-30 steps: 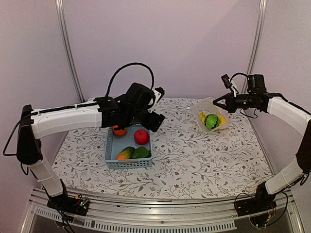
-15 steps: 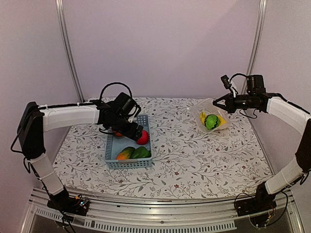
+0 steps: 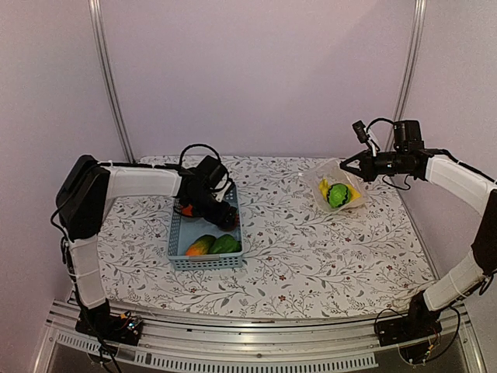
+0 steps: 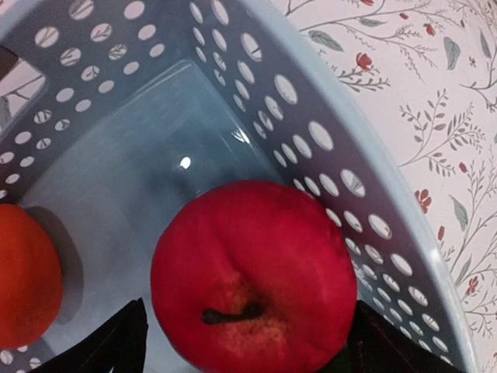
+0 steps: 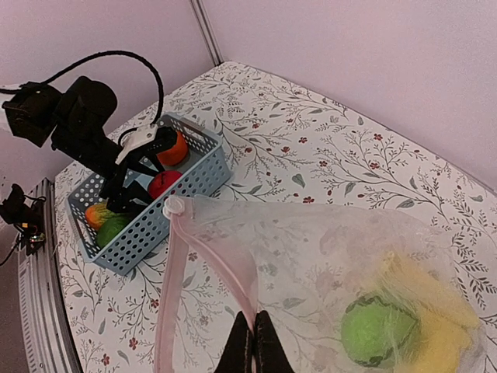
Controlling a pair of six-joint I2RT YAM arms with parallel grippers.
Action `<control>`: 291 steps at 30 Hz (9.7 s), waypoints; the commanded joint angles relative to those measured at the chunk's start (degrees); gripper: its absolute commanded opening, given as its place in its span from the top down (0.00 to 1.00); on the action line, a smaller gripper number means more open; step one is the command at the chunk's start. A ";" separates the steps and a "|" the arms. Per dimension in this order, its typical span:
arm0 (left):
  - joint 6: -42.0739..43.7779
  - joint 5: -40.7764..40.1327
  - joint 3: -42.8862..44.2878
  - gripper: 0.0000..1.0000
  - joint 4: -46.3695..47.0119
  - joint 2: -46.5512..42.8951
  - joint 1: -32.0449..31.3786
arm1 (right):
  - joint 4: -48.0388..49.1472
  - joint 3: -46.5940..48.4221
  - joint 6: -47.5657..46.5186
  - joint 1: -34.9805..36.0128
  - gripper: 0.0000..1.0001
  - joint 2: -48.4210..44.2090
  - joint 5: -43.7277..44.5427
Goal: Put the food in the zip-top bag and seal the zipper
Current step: Pick up the fake fruit from the bin, then place the fake fruit in the zipper food storage bag, then adjust the zipper food storage bag at the corner of the board, then pick up the fake fruit from the bin, then place the fake fruit in the zipper food storage bag, then adjust the zipper food storage bag at the corner of the board.
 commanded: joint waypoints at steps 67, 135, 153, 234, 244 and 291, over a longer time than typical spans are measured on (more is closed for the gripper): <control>16.01 -36.37 47.87 0.01 17.71 18.03 -28.57 | 0.15 0.09 1.96 -0.10 1.00 -2.12 -1.75; -3.56 -17.34 -5.75 0.12 -0.23 -15.89 -7.41 | -2.47 4.16 0.87 -0.04 1.00 -4.15 14.16; 1.89 -32.21 5.80 0.13 -6.26 0.82 0.29 | -1.25 0.90 0.37 -0.12 1.00 -4.67 12.09; 0.78 9.84 8.34 0.40 19.94 -14.43 -11.23 | -2.94 1.56 0.44 -0.08 1.00 -3.59 10.55; 0.55 13.55 16.00 0.40 39.44 -4.60 -19.22 | -8.96 8.54 1.05 2.19 1.00 -1.41 9.37; 44.51 12.48 29.27 0.31 6.23 1.12 -28.25 | -22.49 14.74 -1.56 3.23 1.00 -5.78 5.56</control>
